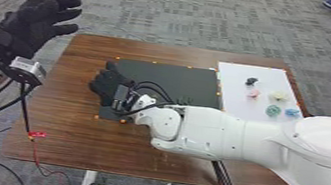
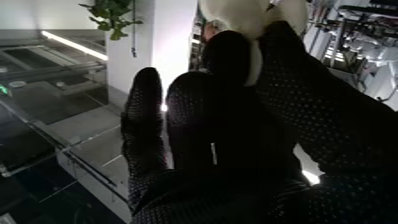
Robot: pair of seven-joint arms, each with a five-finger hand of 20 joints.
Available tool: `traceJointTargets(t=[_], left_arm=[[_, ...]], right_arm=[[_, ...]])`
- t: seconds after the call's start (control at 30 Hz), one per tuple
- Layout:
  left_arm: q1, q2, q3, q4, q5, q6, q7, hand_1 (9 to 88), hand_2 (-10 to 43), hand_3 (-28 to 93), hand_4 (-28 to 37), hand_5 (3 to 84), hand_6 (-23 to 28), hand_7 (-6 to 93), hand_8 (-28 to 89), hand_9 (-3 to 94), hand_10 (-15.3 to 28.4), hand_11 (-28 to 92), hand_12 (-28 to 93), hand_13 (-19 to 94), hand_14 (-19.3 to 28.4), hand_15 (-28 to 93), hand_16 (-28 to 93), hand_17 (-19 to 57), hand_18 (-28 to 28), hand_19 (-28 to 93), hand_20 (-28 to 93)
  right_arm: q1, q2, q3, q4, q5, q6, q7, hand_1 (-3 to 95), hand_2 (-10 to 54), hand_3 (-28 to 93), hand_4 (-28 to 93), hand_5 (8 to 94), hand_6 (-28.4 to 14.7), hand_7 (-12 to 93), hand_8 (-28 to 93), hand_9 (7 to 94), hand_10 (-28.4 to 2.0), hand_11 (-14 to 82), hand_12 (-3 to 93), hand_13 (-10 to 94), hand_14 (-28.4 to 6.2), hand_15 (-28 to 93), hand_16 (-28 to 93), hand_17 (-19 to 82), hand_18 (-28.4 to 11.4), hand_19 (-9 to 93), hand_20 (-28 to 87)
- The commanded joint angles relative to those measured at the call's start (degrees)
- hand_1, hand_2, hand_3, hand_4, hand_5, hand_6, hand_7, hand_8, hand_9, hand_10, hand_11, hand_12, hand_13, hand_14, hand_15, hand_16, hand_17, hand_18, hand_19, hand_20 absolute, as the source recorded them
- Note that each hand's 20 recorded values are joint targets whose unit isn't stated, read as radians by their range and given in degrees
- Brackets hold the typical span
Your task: Arrange flowers
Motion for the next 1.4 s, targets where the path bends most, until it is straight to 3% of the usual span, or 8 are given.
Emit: traceJointTargets(t=[0.03,0.13,0.33,0.53,0.7,0.93,1.4], left_arm=[[-0.9,-0.17,0.24,0.25,0.06,-0.84,-0.60,26.0,-7.2,57,-28.3,18.7,1.3,18.4,-8,11.2,8.1,17,20,2,10.8,33,-5,-13.1,19.4,31,10],[-0.9,-0.28,0.39,0.33,0.10,-1.01,-0.72,26.0,-7.2,57,-28.3,18.8,1.3,18.3,-8,11.2,8.1,17,20,2,10.8,33,-5,-13.1,19.3,31,10],[-0.6,-0.39,0.41,0.29,0.14,-0.88,-0.75,26.0,-7.1,57,-28.3,18.8,1.4,18.3,-8,11.2,8.1,17,20,2,10.9,33,-5,-13.0,19.3,31,10],[0.0,-0.54,-0.07,0.14,0.14,-0.76,-0.46,26.1,-7.1,57,-28.3,18.8,1.4,18.3,-8,11.2,8.0,17,20,2,10.9,33,-5,-13.0,19.3,31,10],[0.2,-0.72,0.04,-0.01,0.16,-0.77,-0.33,26.2,-7.1,57,-28.3,18.8,1.4,18.2,-8,11.3,8.0,17,20,2,10.9,33,-5,-13.0,19.3,31,10],[1.3,-0.92,-1.00,-0.44,0.21,-0.34,-0.05,26.0,-7.1,57,-28.3,18.8,1.4,18.2,-8,11.2,8.0,17,20,2,10.8,33,-5,-13.1,19.3,31,10],[3.4,-1.66,-2.70,-1.05,0.23,-0.05,0.08,26.0,-7.2,57,-28.3,18.8,1.3,18.4,-8,11.3,8.1,17,20,3,10.8,33,-5,-13.2,19.3,31,10]], right_arm=[[-1.5,-0.9,-0.6,0.4,-1.3,-1.8,0.9,45.7,-9.5,84,-28,79.6,8.6,42,-9,64.8,-5.2,38.8,59.6,48,-7.4,75,51,19,-15.5,69,53],[-2.3,-0.6,0.5,0.1,-1.8,-3.7,1.0,45.4,-9.5,84,-28,79.0,8.5,42,-8,64.5,-5.3,39.2,59.1,48,-7.4,75,50,19,-15.5,69,53],[-2.8,0.1,1.8,-0.1,-2.1,-7.0,1.6,41.6,-9.5,83,-28,69.7,8.3,44,-10,60.9,-5.2,39.3,57.4,45,-7.8,77,46,18,-15.6,69,53],[-2.1,0.1,1.7,0.2,-2.0,-7.0,2.9,39.2,-9.5,84,-28,63.1,6.9,45,-10,56.6,-6.0,44.6,52.1,43,-8.4,78,44,17,-15.8,69,52],[-0.7,0.3,1.3,0.0,-1.1,-8.0,4.5,37.8,-9.5,86,-28,60.6,6.6,41,-9,54.2,-6.3,46.9,49.8,42,-8.7,78,43,17,-15.8,69,52],[0.4,0.9,0.7,-0.2,-1.1,-8.5,5.2,35.9,-9.5,88,-28,59.6,6.4,38,-12,51.9,-7.1,50.1,46.2,41,-9.0,79,43,16,-15.9,69,52],[-1.7,3.2,4.3,-1.0,-4.1,-15.8,4.5,34.5,-9.5,91,-28,57.6,6.4,38,-21,49.0,-8.4,52.7,39.3,40,-9.0,78,42,15,-16.2,69,51]])
